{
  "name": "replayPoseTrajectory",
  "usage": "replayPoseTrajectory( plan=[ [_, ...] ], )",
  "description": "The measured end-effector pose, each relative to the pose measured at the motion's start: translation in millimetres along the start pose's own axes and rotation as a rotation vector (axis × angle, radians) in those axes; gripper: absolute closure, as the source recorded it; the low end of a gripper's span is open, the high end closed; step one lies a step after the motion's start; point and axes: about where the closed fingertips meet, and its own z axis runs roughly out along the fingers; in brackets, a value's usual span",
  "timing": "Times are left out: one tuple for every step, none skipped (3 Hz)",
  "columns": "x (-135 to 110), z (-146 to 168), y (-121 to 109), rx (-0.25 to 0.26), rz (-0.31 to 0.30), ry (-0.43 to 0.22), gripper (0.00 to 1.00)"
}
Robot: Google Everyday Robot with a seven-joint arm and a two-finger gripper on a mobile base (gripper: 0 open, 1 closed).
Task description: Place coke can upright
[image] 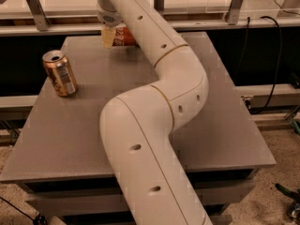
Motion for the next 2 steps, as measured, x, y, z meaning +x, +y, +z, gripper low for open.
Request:
replayPoseTrajectory(
  plan=[
    [3.5, -41.2, -28.8, 0.125, -0.002, 0.007, 1.0],
    [3.6, -83.2, -52.0, 0.25, -0.017, 0.009, 1.0]
  ],
)
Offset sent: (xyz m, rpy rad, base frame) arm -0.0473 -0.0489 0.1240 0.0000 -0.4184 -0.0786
